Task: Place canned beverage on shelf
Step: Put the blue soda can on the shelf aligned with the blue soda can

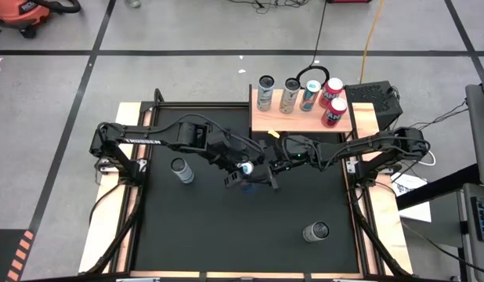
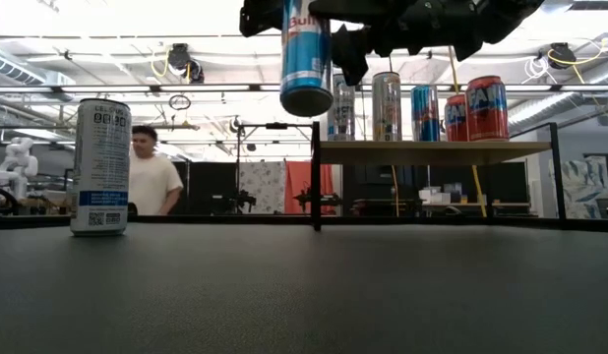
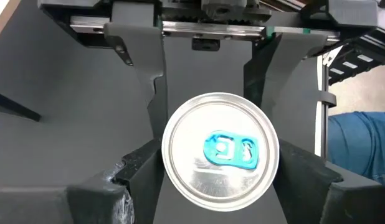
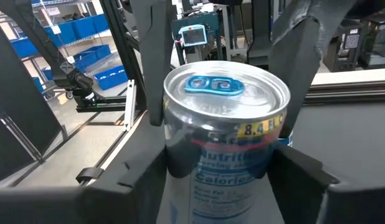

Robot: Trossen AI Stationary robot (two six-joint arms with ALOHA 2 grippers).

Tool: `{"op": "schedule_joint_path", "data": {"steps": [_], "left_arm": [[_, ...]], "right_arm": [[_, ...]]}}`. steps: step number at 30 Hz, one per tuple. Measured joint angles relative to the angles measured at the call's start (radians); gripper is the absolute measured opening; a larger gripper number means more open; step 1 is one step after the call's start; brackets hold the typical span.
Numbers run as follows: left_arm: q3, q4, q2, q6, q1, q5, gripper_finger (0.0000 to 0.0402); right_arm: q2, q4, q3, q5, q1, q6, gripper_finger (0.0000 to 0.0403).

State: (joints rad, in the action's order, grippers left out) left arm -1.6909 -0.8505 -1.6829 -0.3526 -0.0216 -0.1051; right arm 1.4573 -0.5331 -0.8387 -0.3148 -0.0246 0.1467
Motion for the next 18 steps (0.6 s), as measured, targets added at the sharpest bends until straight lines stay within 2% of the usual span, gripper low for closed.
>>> {"op": "schedule_joint_path", "data": {"steps": [6, 18], "left_arm": [[0.000, -0.001, 0.000, -0.003, 0.001, 0.002, 0.0253], [0.000, 0.000, 0.000, 0.017, 0.001, 0.002, 0.0253]], "right_arm": [[0.000, 0.000, 0.000, -0.001, 0.000, -0.002, 0.0159], [-0.002, 0.016, -0.001, -0.001, 0.000, 0.005, 0.0157]]}}
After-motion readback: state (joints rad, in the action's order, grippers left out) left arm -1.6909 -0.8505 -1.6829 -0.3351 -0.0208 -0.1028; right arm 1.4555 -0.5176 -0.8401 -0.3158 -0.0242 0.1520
